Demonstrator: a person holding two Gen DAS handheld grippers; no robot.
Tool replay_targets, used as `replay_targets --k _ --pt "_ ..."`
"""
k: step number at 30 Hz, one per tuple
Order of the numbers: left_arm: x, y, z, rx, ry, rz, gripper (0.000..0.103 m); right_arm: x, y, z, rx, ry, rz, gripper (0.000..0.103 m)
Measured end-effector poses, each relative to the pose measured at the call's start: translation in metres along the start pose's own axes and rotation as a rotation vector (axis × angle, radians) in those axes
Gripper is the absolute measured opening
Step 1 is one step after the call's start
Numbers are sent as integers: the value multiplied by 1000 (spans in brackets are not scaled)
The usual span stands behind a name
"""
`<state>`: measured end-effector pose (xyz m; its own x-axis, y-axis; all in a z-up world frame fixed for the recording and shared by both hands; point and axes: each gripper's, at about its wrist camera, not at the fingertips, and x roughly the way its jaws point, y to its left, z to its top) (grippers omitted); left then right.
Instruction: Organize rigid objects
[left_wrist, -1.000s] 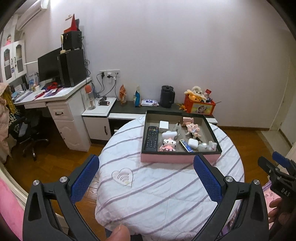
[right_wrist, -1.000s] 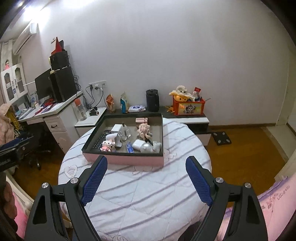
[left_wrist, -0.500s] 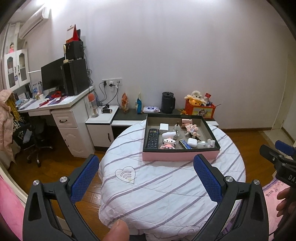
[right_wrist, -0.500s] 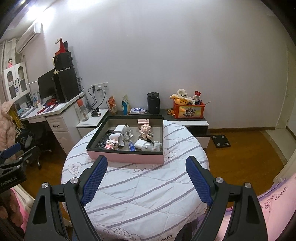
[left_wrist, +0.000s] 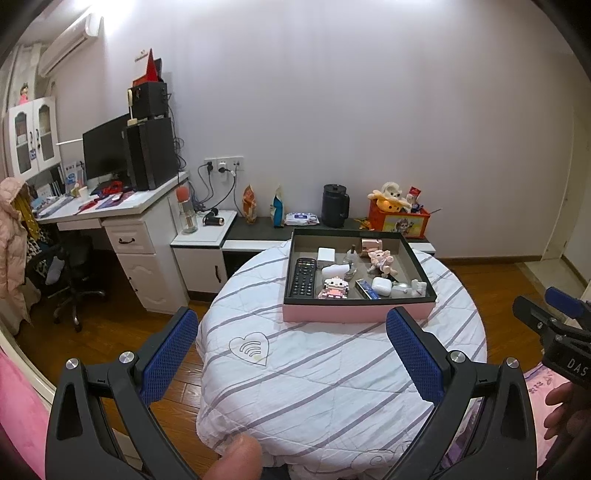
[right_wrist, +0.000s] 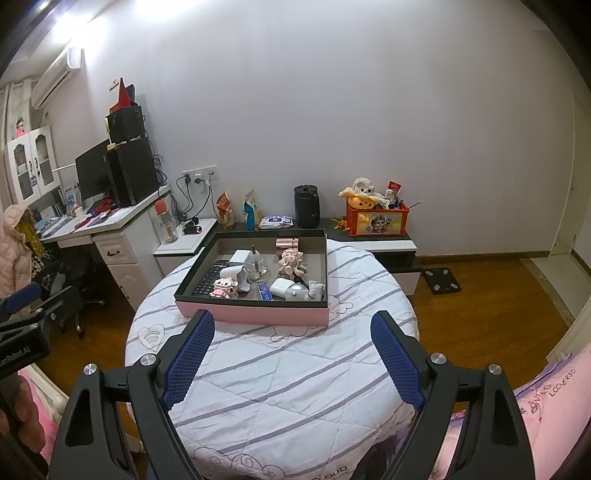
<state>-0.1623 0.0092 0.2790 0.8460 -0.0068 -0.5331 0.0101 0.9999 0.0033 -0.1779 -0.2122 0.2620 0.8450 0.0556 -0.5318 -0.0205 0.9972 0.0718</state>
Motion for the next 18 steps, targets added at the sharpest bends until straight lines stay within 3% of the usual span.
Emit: replay_targets --k 18 --pt "2 -1 2 2 14 1 103 5 -4 2 1 14 -1 88"
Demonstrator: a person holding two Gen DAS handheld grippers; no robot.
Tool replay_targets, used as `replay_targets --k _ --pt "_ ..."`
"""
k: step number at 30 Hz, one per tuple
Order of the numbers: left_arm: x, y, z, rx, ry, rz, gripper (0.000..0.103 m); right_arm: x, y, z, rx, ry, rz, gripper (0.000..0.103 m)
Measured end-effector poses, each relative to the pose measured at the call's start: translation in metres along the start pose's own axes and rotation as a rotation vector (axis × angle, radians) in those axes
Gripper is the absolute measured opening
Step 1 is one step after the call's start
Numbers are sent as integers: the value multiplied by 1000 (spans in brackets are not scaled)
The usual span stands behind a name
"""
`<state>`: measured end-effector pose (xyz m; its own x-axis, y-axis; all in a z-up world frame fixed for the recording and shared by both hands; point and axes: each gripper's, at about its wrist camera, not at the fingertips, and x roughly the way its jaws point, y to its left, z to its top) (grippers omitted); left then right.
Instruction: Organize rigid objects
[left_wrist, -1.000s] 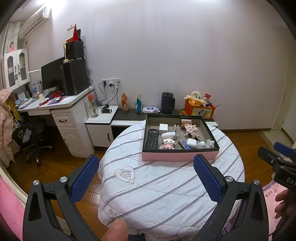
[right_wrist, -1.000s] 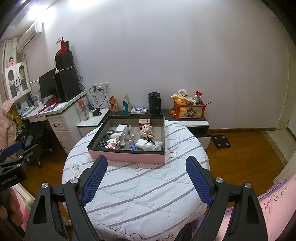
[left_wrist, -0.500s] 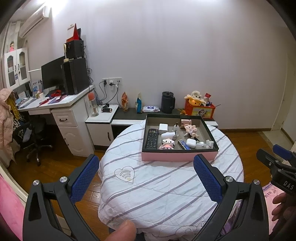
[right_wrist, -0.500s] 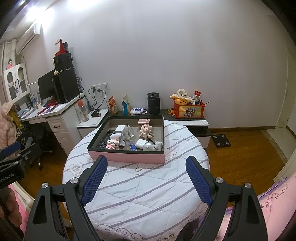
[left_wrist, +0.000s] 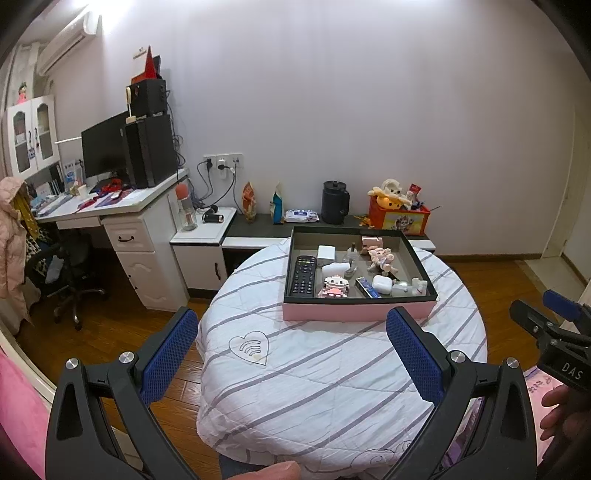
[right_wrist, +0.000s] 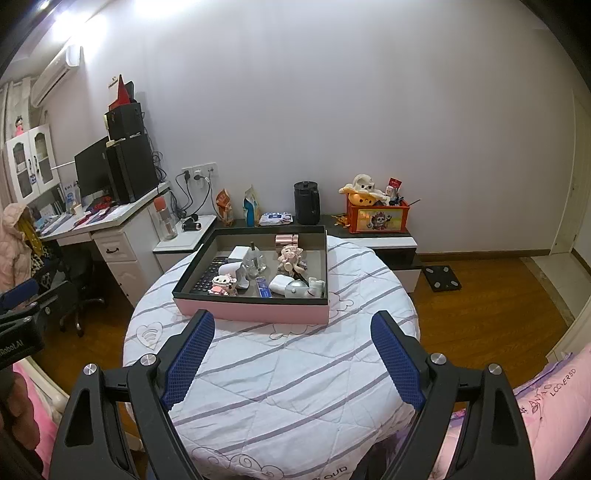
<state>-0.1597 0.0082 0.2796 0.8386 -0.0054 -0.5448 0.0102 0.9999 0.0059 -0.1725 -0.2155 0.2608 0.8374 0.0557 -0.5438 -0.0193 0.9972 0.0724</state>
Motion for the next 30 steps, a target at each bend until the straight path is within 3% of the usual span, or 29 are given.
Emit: replay_targets --k 30 --pt "8 1 1 2 12 -10 103 7 0 -3 6 11 -6 88"
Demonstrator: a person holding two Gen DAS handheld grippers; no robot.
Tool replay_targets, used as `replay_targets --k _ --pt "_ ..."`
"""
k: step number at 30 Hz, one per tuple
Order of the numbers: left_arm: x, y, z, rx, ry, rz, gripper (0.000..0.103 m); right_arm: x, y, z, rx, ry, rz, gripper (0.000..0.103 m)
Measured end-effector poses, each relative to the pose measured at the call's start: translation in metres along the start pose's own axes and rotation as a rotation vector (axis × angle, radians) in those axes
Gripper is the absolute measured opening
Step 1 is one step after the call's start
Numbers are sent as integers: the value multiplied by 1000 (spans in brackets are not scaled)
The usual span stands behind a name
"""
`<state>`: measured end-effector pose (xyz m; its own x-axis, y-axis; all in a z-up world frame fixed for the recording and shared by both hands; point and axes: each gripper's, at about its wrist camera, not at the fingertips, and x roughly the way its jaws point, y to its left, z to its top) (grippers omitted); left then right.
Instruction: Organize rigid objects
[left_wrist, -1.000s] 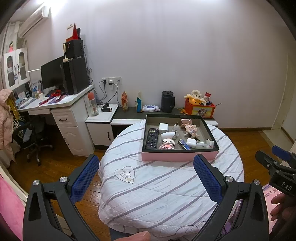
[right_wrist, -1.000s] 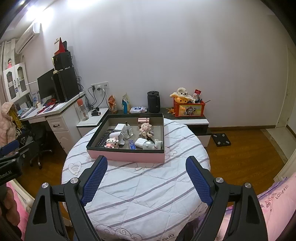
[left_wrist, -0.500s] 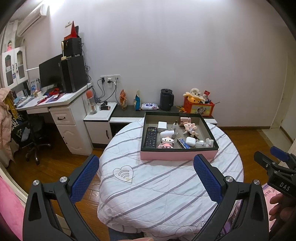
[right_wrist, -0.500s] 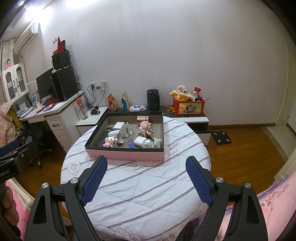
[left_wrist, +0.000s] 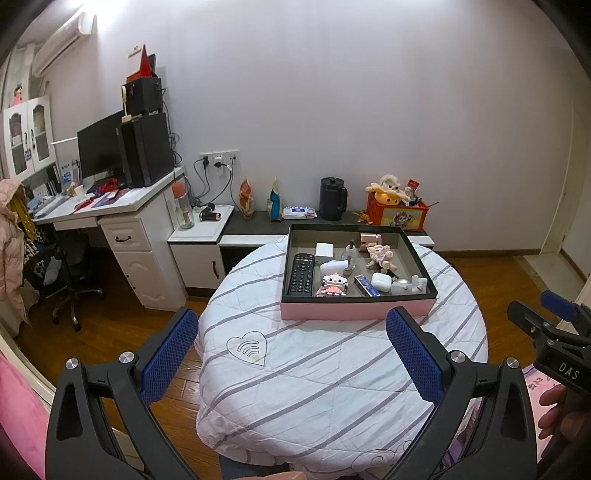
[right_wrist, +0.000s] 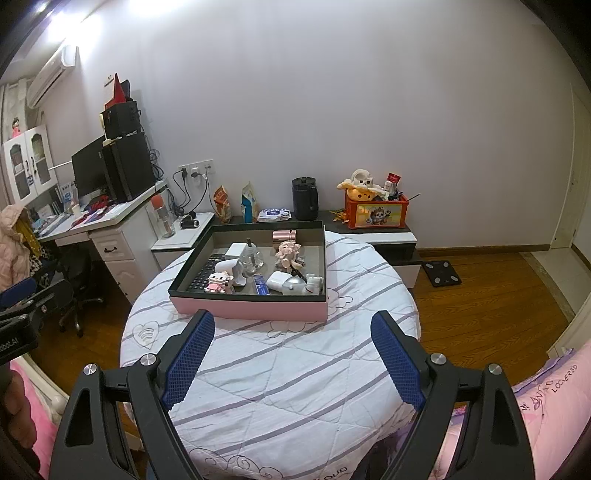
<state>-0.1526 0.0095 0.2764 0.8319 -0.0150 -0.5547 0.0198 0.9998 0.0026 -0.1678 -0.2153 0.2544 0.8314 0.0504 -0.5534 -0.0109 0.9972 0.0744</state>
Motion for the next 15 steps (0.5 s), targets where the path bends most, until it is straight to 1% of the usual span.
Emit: replay_targets --k 10,15 --pt "0 0 0 2 -1 1 103 -1 0 0 2 0 2 88" --pt "-1 0 -1 22 -10 3 103 0 0 0 3 0 2 88"
